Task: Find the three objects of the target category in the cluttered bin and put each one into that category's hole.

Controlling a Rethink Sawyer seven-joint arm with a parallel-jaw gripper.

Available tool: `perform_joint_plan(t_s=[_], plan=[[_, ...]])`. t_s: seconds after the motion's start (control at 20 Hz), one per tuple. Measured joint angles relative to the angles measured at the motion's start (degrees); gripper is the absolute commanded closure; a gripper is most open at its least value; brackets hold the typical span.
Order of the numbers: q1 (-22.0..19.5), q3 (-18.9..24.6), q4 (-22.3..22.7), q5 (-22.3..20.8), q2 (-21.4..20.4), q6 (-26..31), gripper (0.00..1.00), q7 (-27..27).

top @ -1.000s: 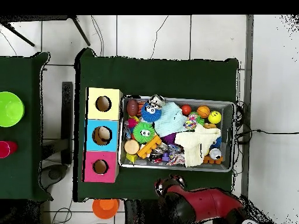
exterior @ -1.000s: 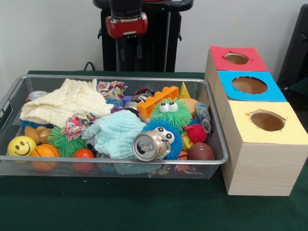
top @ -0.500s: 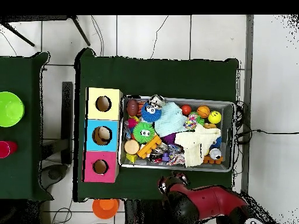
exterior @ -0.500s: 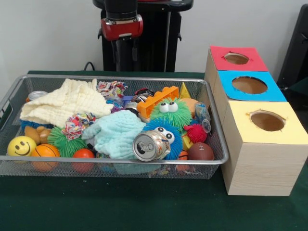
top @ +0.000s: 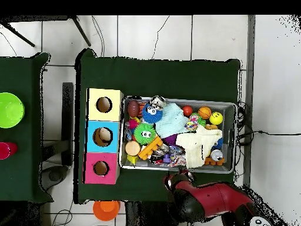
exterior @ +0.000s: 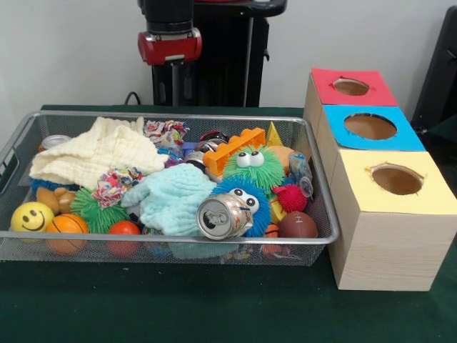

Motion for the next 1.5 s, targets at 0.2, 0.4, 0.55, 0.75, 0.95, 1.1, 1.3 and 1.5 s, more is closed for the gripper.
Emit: perform_joint_plan(t_s=[0.2, 0.4, 0.55, 0.75, 0.95, 1.1, 1.3, 1.5], plan=[[1.42, -0.58, -1.92, -2.02, 1.19, -0.41, 0.00, 0.00], [2.95, -1.13, -3.74, -3.61, 2.54, -1.67, 0.00, 0.00], [3.93, -1.56, -4.98, -4.42, 3.45, -3.21, 0.00, 0.00], [5.55, -2.73, -6.56, -5.02, 4.67, -5.76, 0.00, 0.00], [6.71, -3.61, -7.33, -5.04, 5.14, -6.97, 0.00, 0.00], [7.70, -4.52, -8.27, -5.04, 5.61, -7.19, 0.00, 0.00], [9.25, -6.31, -10.07, -5.38, 7.22, -7.16, 0.00, 0.00], [11.31, -8.28, -11.85, -6.30, 9.23, -6.76, 0.00, 0.00]])
